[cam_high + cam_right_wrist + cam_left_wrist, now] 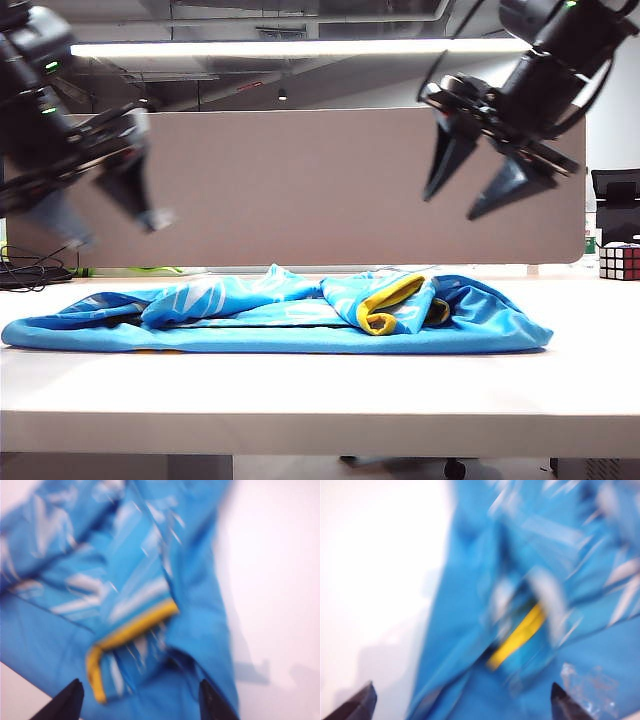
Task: Fold the bottom side of the soccer jersey horizontally towards the center, about one-third of the way, then fold the sleeve back towards the center, creating a straight line along the edge of the the soccer jersey, and finally fold the bottom of the soccer jersey up towards the top, creating a neat rectangle.
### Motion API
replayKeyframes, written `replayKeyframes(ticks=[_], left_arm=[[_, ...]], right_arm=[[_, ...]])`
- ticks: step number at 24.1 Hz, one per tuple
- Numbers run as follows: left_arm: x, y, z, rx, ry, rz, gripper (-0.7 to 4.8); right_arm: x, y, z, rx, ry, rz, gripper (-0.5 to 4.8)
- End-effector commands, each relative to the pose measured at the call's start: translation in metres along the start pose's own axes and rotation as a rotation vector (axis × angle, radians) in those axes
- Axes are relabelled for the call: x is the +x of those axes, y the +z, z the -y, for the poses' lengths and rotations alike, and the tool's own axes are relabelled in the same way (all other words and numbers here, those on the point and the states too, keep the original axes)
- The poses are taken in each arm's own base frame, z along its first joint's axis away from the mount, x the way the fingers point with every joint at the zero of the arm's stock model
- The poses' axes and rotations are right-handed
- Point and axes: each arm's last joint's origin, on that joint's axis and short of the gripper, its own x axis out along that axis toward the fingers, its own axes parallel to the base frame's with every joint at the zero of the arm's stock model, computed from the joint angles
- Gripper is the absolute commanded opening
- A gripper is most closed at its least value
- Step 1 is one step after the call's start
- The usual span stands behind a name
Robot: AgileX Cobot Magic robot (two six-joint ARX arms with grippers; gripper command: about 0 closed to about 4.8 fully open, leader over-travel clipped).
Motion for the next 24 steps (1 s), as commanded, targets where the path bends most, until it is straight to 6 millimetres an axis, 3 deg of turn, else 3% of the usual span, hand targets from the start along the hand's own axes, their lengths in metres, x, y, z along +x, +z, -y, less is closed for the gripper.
replayKeyframes(ticks=[1, 6, 18, 24], left_arm=[[-0.007, -0.018, -0.017, -0.121, 0.000, -0.116, 4.62], [-0.017, -0.034, -0.041, -0.250, 0.021, -0.174, 4.58], [-0.003, -0.053, -0.041, -0.257, 0.019, -0.195, 4.57], [0.003, -0.063, -0.042, -0.262, 0.016, -0.190, 4.57]], right_arm=[[-0.004, -0.007, 0.004, 0.031, -0.013, -0.069, 3.16], [0.002, -0.022, 0.018, 0.129, -0.015, -0.117, 3.16], [0.032, -0.091, 0.040, 0.259, -0.011, -0.244, 3.19], [0.039, -0.108, 0.044, 0.295, -0.008, -0.237, 3.19]])
